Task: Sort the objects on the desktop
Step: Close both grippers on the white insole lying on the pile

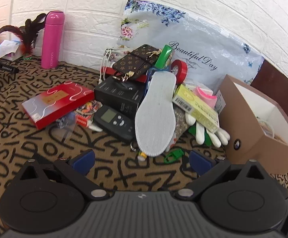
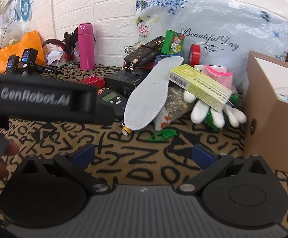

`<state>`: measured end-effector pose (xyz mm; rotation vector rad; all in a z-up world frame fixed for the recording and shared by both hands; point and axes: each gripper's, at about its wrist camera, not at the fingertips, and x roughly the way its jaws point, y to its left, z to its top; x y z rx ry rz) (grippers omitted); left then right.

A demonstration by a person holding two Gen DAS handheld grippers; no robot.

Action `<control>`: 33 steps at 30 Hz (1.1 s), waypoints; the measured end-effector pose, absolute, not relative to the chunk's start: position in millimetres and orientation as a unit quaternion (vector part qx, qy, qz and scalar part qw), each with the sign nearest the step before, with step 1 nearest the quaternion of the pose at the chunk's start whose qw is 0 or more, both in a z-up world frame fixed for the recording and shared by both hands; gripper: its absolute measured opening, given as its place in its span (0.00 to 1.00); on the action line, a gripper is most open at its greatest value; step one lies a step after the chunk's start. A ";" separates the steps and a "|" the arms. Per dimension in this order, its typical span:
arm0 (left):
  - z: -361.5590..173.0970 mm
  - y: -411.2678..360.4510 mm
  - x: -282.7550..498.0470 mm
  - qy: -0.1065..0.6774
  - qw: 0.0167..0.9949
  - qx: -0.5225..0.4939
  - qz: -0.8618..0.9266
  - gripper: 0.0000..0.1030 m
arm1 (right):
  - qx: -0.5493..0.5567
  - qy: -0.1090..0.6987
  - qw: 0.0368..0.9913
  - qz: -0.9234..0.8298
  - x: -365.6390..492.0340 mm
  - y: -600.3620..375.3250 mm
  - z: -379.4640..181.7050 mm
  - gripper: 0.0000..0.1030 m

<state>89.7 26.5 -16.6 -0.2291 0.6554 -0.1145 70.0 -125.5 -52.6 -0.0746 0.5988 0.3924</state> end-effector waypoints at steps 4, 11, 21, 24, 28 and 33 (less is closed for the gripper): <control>-13.3 26.8 113.4 0.312 0.940 -0.115 -0.075 1.00 | -0.039 0.279 0.939 0.198 84.9 -117.2 -54.0 0.98; -24.9 24.9 163.6 0.330 0.930 -0.112 -0.116 0.98 | -0.035 0.273 0.942 0.193 118.3 -107.2 -61.2 0.95; -39.1 25.4 211.7 0.352 0.915 -0.104 -0.166 0.90 | -0.078 0.231 0.952 0.184 151.3 -96.3 -72.2 0.90; -48.9 23.2 221.2 0.371 0.905 -0.108 -0.178 0.89 | -0.079 0.244 0.947 0.195 165.0 -93.5 -77.5 0.83; -56.5 20.0 222.6 0.368 0.904 -0.100 -0.192 0.85 | -0.096 0.245 0.947 0.184 167.1 -89.7 -86.5 0.76; -60.1 12.2 223.2 0.384 0.896 -0.109 -0.197 0.71 | -0.092 0.241 0.951 0.171 165.2 -95.4 -83.4 0.55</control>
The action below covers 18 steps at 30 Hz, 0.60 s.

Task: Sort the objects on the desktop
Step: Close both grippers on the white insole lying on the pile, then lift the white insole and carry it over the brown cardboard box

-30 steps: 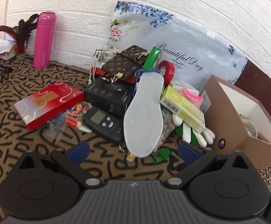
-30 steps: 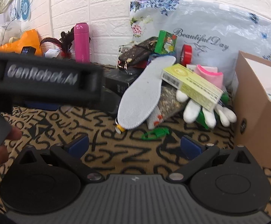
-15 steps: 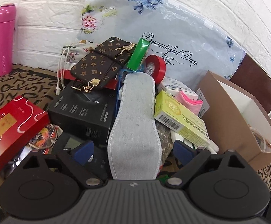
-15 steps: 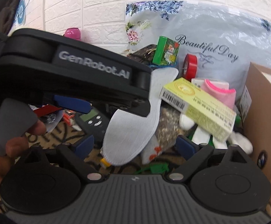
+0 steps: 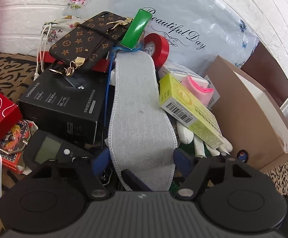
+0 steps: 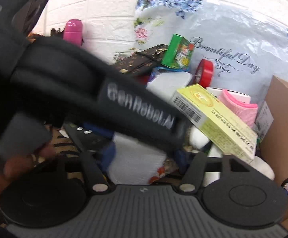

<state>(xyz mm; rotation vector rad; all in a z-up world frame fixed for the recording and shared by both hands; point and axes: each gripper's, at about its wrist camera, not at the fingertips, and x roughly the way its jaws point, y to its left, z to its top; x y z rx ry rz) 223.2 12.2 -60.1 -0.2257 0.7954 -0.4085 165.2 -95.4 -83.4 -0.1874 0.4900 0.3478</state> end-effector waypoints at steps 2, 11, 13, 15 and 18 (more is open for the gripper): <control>-58.4 11.8 220.4 0.383 0.898 -0.107 -0.186 0.63 | -0.088 0.243 0.950 0.175 163.8 -99.3 -83.1 0.52; -53.9 10.8 189.4 0.389 0.901 -0.113 -0.154 0.44 | -0.058 0.270 0.944 0.181 148.3 -118.8 -71.9 0.34; -50.7 10.9 176.4 0.386 0.902 -0.119 -0.152 0.42 | -0.059 0.271 0.943 0.184 137.9 -121.8 -69.7 0.34; -47.8 10.0 162.1 0.382 0.903 -0.127 -0.152 0.41 | -0.055 0.274 0.941 0.192 126.0 -130.8 -67.9 0.34; -44.8 7.5 137.5 0.381 0.902 -0.134 -0.151 0.41 | -0.051 0.279 0.937 0.202 106.7 -133.2 -63.4 0.33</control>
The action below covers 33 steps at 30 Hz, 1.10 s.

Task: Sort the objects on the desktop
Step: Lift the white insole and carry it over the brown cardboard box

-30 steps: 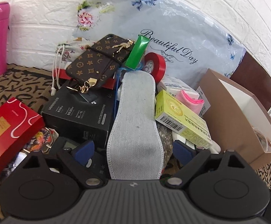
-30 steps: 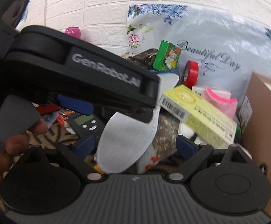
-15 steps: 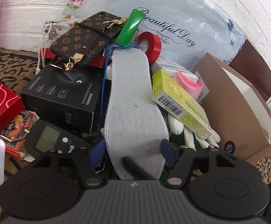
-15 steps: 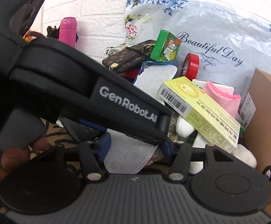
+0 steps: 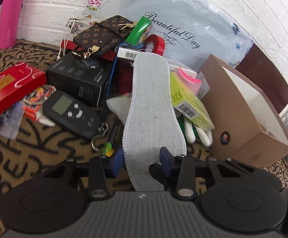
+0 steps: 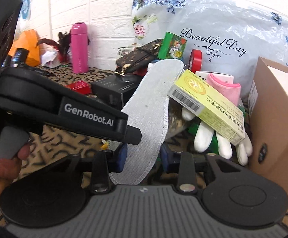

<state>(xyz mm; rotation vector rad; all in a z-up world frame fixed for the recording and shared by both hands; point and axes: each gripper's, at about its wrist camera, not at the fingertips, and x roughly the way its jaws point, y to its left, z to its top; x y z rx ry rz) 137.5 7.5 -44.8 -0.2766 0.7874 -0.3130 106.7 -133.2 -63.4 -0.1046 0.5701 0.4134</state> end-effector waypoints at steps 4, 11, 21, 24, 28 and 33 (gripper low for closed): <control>-44.8 -0.5 101.1 0.381 0.902 -0.129 -0.155 0.41 | -0.050 0.291 0.931 0.216 78.7 -139.7 -58.3 0.33; -54.6 -7.6 41.7 0.397 0.890 -0.142 -0.175 0.40 | -0.032 0.325 0.916 0.233 25.0 -159.8 -60.5 0.34; -65.8 -9.1 33.7 0.408 0.885 -0.150 -0.169 0.55 | -0.001 0.360 0.905 0.227 -10.2 -185.3 -75.3 0.51; -65.0 -9.8 48.0 0.412 0.884 -0.145 -0.168 0.59 | 0.000 0.354 0.910 0.217 -3.3 -189.9 -74.6 0.67; -68.3 -20.0 70.2 0.423 0.880 -0.133 -0.167 0.60 | -0.011 0.350 0.913 0.209 11.2 -186.5 -76.2 0.68; -69.9 -34.4 84.9 0.426 0.877 -0.113 -0.190 0.57 | -0.012 0.348 0.912 0.215 27.9 -173.7 -81.9 0.68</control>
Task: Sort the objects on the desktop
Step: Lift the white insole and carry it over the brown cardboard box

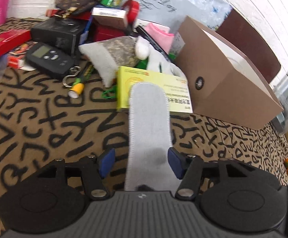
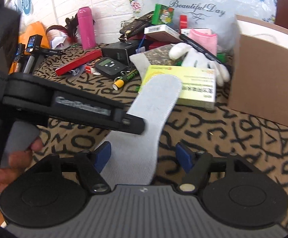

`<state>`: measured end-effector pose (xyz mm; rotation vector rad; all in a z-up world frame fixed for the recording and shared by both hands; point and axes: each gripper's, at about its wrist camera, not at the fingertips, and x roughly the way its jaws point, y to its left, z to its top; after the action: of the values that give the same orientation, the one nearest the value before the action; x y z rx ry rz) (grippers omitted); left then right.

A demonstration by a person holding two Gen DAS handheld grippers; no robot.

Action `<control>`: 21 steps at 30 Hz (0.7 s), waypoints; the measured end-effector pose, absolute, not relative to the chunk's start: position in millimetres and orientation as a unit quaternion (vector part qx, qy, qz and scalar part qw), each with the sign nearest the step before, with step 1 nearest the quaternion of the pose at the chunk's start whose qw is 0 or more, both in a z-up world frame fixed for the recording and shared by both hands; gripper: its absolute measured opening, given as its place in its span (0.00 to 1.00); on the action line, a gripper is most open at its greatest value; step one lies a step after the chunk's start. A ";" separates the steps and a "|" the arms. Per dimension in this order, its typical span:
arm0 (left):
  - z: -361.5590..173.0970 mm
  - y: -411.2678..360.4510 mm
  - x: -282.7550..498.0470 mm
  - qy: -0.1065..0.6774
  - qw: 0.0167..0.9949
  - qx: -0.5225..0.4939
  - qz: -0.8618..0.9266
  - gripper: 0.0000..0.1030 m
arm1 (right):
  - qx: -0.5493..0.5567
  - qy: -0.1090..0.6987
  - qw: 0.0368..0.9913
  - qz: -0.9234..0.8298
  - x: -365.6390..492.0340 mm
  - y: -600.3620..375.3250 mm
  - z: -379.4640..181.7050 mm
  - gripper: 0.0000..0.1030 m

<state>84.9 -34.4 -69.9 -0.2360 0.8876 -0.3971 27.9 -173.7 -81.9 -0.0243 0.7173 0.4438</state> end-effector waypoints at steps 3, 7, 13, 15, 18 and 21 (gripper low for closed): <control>-70.4 -40.2 81.4 0.426 0.879 -0.101 -0.189 0.41 | -0.010 0.343 0.913 0.220 32.8 -166.5 -85.8 0.57; -67.9 -38.5 72.5 0.420 0.884 -0.109 -0.175 0.31 | -0.017 0.338 0.917 0.212 29.7 -166.2 -82.5 0.36; -44.4 -43.5 56.5 0.389 0.894 -0.127 -0.181 0.21 | 0.002 0.324 0.924 0.205 16.9 -185.7 -69.3 0.33; -29.9 -48.4 51.9 0.369 0.901 -0.124 -0.189 0.21 | -0.001 0.305 0.931 0.201 9.8 -190.4 -58.2 0.33; -5.4 -55.8 50.4 0.340 0.910 -0.122 -0.202 0.21 | 0.003 0.276 0.941 0.197 4.4 -200.0 -39.8 0.33; 19.1 -68.5 56.0 0.314 0.916 -0.119 -0.219 0.21 | 0.006 0.243 0.951 0.189 4.2 -211.3 -18.6 0.33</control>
<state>56.0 -68.5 19.1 -0.2453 0.6455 -0.4497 4.2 -211.3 -18.6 0.0119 0.4948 0.3842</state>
